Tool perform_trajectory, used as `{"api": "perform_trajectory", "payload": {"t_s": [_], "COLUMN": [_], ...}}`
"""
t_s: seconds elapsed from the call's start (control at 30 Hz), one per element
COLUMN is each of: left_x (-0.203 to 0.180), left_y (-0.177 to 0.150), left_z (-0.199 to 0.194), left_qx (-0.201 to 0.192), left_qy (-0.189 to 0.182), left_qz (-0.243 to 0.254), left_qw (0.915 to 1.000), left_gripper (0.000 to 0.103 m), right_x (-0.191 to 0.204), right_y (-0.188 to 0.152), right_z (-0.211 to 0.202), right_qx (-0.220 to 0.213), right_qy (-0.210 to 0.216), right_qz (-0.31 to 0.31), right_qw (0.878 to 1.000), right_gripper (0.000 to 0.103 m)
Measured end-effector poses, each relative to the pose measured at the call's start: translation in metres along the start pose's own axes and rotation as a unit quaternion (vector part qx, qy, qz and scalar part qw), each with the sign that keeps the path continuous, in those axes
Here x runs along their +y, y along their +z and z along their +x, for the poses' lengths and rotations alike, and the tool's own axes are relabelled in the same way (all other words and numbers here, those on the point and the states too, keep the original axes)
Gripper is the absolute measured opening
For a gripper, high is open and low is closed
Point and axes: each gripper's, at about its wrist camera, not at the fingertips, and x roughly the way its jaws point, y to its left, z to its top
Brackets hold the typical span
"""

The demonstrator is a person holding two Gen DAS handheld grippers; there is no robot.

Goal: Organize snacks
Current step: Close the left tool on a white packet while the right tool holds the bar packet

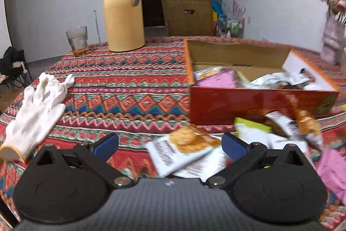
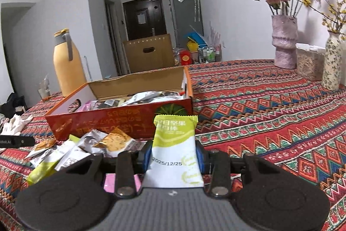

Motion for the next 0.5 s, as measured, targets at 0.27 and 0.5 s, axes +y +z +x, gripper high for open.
{"api": "perform_trajectory", "payload": {"t_s": [0.27,0.5], "left_x": [0.009,0.009], "left_y": [-0.004,0.003], "left_z": [0.032,0.046], "left_qx": [0.051,0.051], "left_qy": [-0.068,-0.093], "left_qz": [0.047,0.058], "left_qw": [0.9953,0.9927], "left_gripper": [0.103,0.097], "right_x": [-0.009,-0.009], "right_y": [0.002,0.004], "right_z": [0.004,0.012], "right_qx": [-0.002,-0.001], "right_qy": [-0.025,-0.045], "right_qz": [0.010,0.012], "right_qw": [1.000,0.999], "right_gripper": [0.038,0.038]}}
